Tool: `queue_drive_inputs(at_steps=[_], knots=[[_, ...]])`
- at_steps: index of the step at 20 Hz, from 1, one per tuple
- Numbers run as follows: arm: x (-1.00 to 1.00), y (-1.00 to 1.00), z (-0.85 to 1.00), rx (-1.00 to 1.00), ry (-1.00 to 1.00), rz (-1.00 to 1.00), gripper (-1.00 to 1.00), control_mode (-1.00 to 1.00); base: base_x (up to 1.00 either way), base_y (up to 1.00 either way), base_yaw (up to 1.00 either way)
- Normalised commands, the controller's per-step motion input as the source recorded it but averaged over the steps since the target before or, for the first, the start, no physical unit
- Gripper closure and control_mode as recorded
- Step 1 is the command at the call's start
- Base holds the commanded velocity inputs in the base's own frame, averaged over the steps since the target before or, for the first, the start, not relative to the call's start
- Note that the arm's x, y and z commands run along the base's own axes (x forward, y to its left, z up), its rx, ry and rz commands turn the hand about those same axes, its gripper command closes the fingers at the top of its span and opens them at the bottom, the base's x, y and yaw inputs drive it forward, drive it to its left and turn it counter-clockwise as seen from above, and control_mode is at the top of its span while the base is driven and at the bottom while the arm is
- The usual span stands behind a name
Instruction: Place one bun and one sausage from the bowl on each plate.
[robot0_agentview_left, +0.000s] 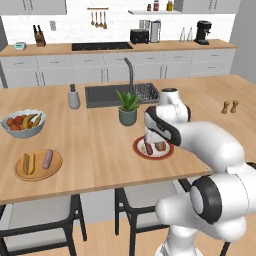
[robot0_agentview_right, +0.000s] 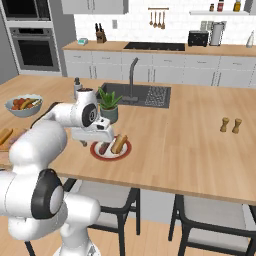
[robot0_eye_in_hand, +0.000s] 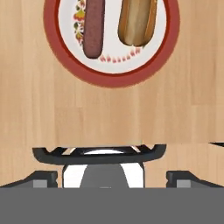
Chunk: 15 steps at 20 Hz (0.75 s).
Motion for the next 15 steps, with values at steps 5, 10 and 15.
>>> queue_drive_inputs(at_steps=[5,10,15], knots=[[-0.75,0.02,0.51,-0.02,-0.01,0.0,-1.0,-1.0,0.0,0.0,0.0],[-0.72,-0.09,0.48,0.0,-0.06,0.0,-1.0,-1.0,0.0,0.0,0.0],[-0.79,-0.18,0.4,0.0,-0.13,0.0,-1.0,-1.0,0.0,0.0,0.0]])
